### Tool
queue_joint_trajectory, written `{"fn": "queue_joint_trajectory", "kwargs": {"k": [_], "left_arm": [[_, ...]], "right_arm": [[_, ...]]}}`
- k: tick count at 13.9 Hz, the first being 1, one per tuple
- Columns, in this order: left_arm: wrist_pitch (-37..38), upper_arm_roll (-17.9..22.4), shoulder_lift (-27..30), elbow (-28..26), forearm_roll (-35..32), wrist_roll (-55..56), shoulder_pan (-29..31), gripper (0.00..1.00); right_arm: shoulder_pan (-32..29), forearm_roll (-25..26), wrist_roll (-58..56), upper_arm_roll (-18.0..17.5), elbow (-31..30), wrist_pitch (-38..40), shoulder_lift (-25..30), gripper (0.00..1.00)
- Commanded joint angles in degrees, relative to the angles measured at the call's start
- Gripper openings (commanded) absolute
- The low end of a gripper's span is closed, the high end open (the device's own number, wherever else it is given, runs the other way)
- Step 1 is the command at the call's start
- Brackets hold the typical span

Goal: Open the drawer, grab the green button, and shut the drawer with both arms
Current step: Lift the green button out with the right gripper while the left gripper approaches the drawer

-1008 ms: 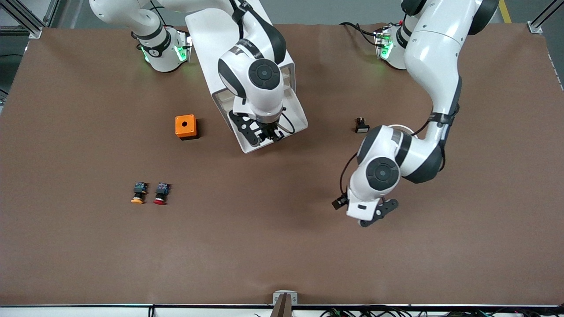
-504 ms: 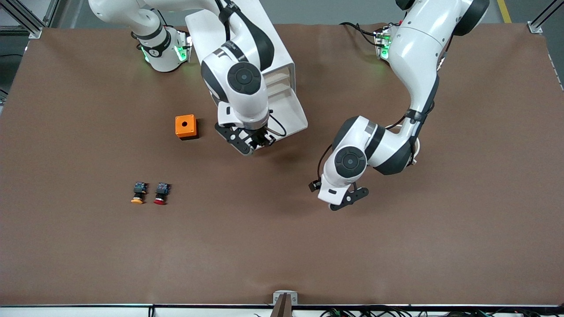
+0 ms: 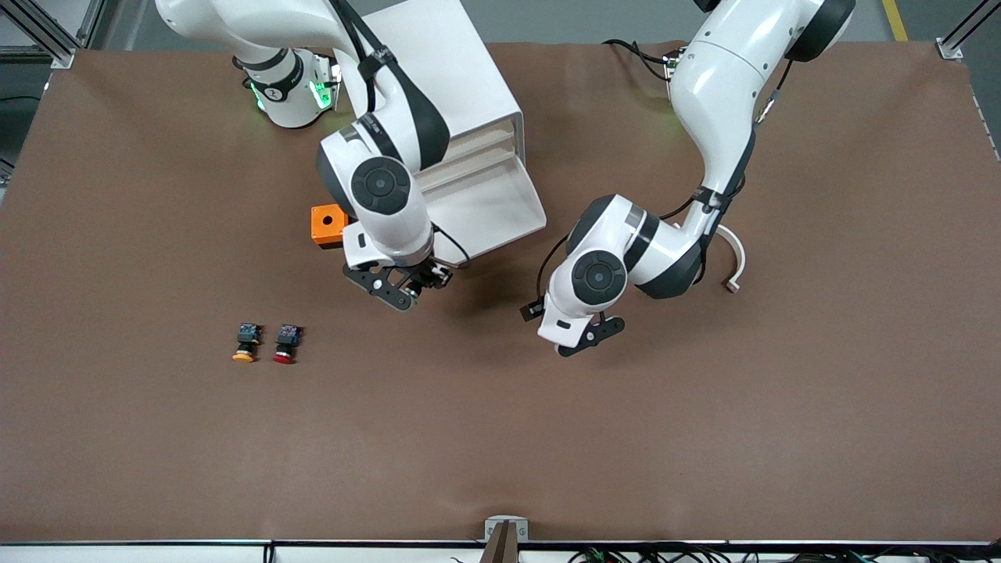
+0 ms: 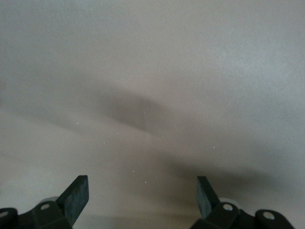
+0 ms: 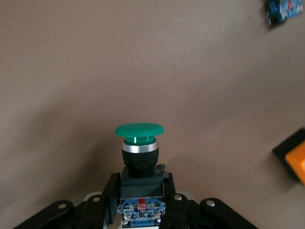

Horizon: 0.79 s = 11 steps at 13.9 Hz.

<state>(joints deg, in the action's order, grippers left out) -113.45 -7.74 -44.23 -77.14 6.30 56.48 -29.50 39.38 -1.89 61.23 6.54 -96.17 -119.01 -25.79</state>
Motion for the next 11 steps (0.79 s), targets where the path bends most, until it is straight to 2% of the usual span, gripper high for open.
{"fn": "queue_joint_trajectory", "kwargs": {"k": [1,4,11], "left_arm": [[-0.63,0.18,-0.42,-0.02,1.00,-0.76,-0.73,0.99],[-5.19,0.27,-1.13,-0.02,0.38,-0.68,-2.40,0.99],[-5.82,0.53,-1.13,-0.02,0.12,9.43,-7.41,0.99]], "right_arm": [[-2.37,1.36,-5.49,-0.74,-4.80,-5.33,1.09,0.00],[-4.65,1.45,-10.49,-0.74,-9.37,-11.75,1.09,0.00],[-10.90,2.77,-22.98,-0.74,-12.46,-14.41,0.82,0.00]]}}
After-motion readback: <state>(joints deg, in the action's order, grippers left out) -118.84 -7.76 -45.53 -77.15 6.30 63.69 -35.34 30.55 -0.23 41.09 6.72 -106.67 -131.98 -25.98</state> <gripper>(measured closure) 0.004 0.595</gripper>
